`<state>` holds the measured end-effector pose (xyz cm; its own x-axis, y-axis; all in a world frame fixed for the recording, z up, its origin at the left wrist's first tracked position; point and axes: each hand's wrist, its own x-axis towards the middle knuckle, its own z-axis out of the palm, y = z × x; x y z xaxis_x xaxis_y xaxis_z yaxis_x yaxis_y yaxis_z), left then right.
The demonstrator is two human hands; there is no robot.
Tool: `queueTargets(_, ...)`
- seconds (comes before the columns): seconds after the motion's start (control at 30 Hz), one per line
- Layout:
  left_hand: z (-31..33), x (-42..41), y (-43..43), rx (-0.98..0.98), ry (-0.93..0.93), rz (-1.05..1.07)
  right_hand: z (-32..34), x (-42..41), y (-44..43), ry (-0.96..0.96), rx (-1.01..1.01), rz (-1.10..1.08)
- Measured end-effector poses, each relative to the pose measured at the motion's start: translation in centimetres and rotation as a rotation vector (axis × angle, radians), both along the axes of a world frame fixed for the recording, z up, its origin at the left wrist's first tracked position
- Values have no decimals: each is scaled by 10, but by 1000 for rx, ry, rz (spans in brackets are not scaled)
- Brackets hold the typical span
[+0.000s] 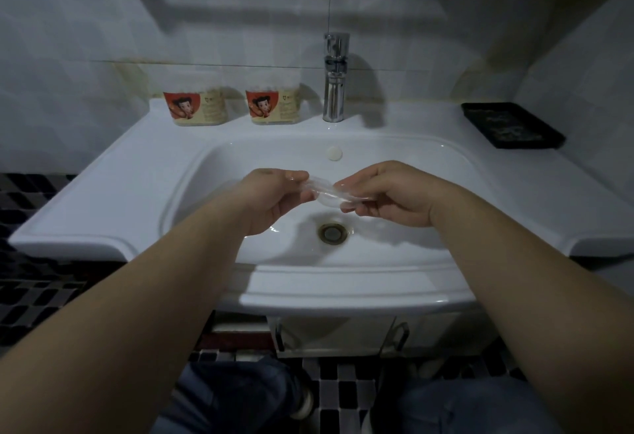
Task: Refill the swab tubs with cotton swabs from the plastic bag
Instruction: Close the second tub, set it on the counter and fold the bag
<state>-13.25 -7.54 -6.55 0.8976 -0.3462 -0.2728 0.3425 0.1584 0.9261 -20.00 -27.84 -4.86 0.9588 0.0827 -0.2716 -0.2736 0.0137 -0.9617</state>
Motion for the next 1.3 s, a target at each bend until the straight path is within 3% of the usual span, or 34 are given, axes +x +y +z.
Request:
queueTargets(0.1,-1,3,2,3,-29,-40,-5,2,2,108,130,12)
queueTargets(0.27,-5,-1,0,61,-138,-190,-13,2,4,15,-206,93)
queueTargets(0.47,-13,-14,-6,249,-388,-375,-14,2,11,-162,-202,18)
queueTargets(0.6,-11,-17,-10,330,-393,-339,-11,3,14,-324,-362,-74)
queueTargets(0.7,-12,-14,-10,456,-421,-292,-11,1,14,-297,-398,-61)
queueTargets(0.83,-11,-7,-13,272,-321,-109,-11,-1,19,-232,-366,-14)
queueTargets(0.97,-3,-11,-13,68,-252,-234,-8,6,19,-268,-462,-211)
queueTargets(1.03,-5,-15,-15,192,-409,-305,-11,11,15,-263,-487,-336)
queueTargets(1.1,-10,-18,-18,451,-648,-287,-15,14,14,-270,-494,-408)
queueTargets(1.17,-11,-19,-22,578,-795,-158,-13,13,17,-274,-457,-365)
queueTargets(1.3,-8,-11,-20,509,-745,40,-2,6,21,-250,-102,-237)
